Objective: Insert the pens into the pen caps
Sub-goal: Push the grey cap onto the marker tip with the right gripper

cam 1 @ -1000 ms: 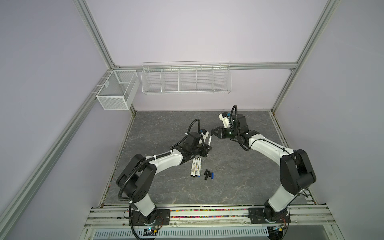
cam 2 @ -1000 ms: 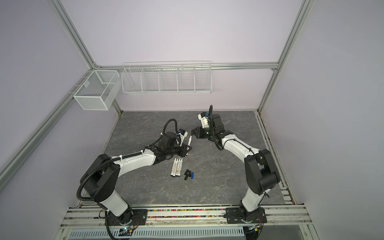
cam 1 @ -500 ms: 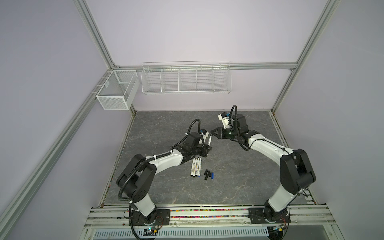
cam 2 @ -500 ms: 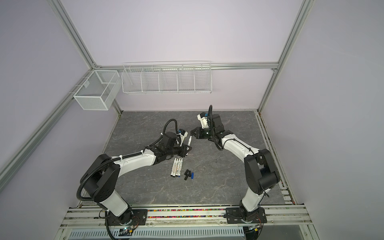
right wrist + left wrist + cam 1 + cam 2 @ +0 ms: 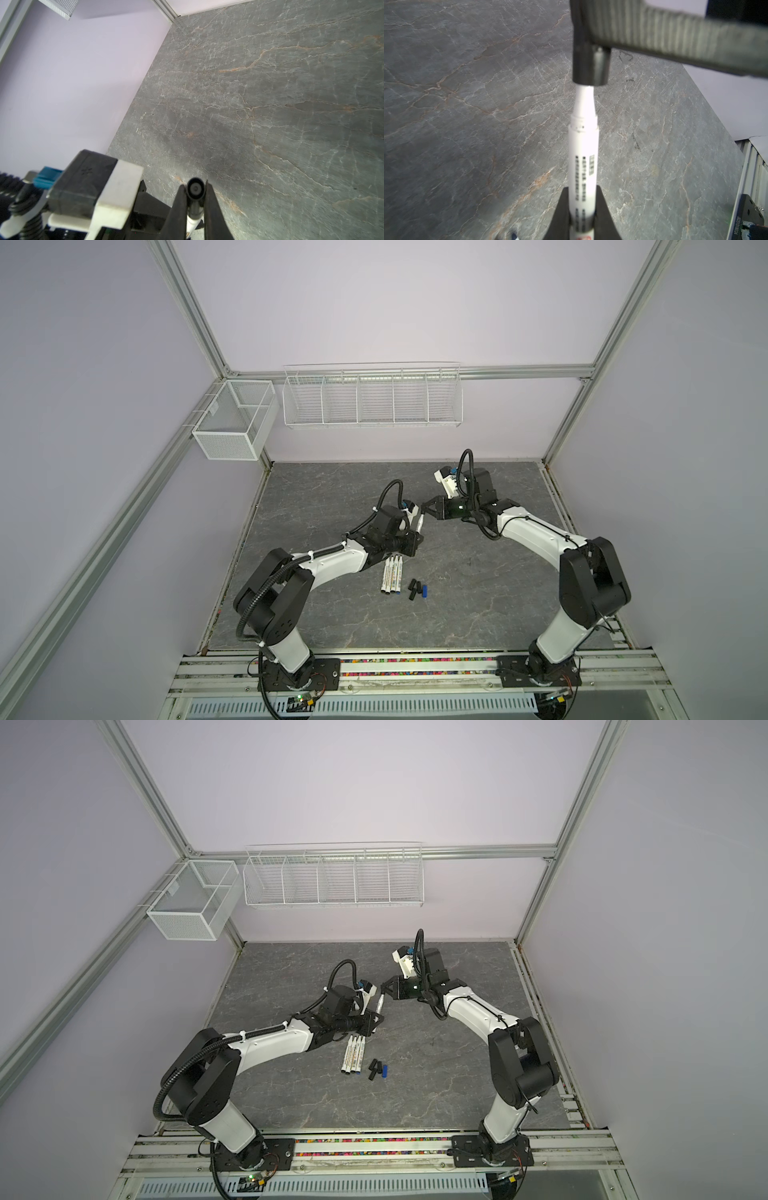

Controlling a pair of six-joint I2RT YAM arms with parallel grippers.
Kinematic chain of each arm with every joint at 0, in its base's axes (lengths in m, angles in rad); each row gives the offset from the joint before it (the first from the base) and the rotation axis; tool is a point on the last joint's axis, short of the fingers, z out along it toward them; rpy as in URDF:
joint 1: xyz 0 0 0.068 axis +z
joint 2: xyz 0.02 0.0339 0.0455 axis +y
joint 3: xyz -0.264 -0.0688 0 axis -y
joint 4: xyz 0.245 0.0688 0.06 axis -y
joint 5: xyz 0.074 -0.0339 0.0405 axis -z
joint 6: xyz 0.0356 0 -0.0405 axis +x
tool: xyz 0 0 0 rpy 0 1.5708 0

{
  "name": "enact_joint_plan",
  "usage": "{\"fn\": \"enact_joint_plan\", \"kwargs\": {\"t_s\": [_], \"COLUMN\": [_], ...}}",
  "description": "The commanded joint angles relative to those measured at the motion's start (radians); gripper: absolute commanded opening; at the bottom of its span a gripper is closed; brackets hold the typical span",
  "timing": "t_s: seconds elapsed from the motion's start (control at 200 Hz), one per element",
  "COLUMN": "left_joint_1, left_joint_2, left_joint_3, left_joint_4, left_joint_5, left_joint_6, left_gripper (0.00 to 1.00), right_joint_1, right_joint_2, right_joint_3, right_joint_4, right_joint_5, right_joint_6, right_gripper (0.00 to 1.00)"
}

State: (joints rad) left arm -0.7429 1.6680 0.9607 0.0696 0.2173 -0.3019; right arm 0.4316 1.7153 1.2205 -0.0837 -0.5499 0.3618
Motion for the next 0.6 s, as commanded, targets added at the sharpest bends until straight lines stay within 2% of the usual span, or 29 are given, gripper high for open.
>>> {"fn": "enact_joint_plan", "kwargs": {"t_s": [0.0,0.39,0.6], "left_joint_1": [0.007,0.007,0.008], "left_joint_2": [-0.043,-0.062,-0.057], "left_joint_3": [0.005,0.001,0.009], "left_joint_4": [0.065,0.109,0.129], "left_joint_5": [-0.062,-0.096,-0.119], "left_joint_6": [-0.011,-0.008,-0.002], "left_gripper": [0.00,0.00,0.00], "right_joint_1": [0.002,-0.017,-0.016], "right_joint_2": [0.009,0.010,0.028], "right_joint_3": [0.003,0.018,0.066], "right_joint_4": [-0.111,-0.121,-0.214], "right_joint_5": [-0.056,-0.181,-0.282], "right_joint_6": [-0.043,-0.057,-0.117], "right_gripper": [0.08,0.07,0.07]}}
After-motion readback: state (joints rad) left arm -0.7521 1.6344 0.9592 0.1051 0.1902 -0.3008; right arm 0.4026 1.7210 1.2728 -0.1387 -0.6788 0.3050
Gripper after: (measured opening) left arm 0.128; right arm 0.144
